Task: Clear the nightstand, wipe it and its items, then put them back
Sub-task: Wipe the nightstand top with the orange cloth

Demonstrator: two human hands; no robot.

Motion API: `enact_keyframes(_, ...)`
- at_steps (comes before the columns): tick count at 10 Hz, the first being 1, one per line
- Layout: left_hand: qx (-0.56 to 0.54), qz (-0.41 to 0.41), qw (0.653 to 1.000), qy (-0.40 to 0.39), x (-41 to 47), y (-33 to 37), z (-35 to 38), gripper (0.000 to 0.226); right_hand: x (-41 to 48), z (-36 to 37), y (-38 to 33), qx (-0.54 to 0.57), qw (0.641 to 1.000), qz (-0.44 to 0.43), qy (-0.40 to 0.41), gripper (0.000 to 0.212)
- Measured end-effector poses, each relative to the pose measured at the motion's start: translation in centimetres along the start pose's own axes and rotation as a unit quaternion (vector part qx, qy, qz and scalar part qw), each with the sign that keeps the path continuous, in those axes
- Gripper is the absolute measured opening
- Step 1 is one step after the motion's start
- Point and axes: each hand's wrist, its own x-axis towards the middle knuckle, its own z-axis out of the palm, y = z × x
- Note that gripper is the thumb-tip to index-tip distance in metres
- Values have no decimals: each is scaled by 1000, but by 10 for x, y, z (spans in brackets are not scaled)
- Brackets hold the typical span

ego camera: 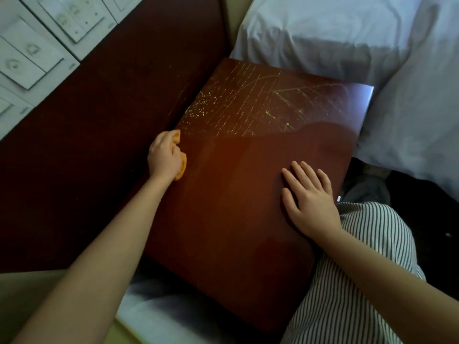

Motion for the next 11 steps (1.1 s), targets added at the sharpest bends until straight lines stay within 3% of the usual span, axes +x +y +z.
enact_keyframes(3,-11,147,987,-56,-37,-18,-9,34,0,-1,0,-5,1000,0,-4,53)
enact_keyframes(4,-10,111,993,-37,-27,-20,-9,36,0,-1,-1,-5,1000,1,-5,53)
enact_keyframes(6,-7,-43,998,37,3,17,5,35,0,-1,-1,-14,1000,4,-20,55)
enact_keyframes(7,0,16,1000,13,-6,21,8,35,0,-1,-1,-12,1000,4,-16,54)
enact_keyframes(8,-5,148,987,-62,-32,8,4,35,0,-2,-2,-13,1000,0,-11,52)
enact_keyframes(9,-45,222,966,-126,-38,-17,-12,38,-1,-2,-2,-18,1000,-17,-11,52)
enact_keyframes(10,-28,192,975,-111,-22,-29,-18,37,0,-2,-2,-24,999,-23,-19,52)
enact_keyframes(11,-6,70,997,-22,-2,-11,-6,35,0,-1,-1,-30,999,-20,-28,53)
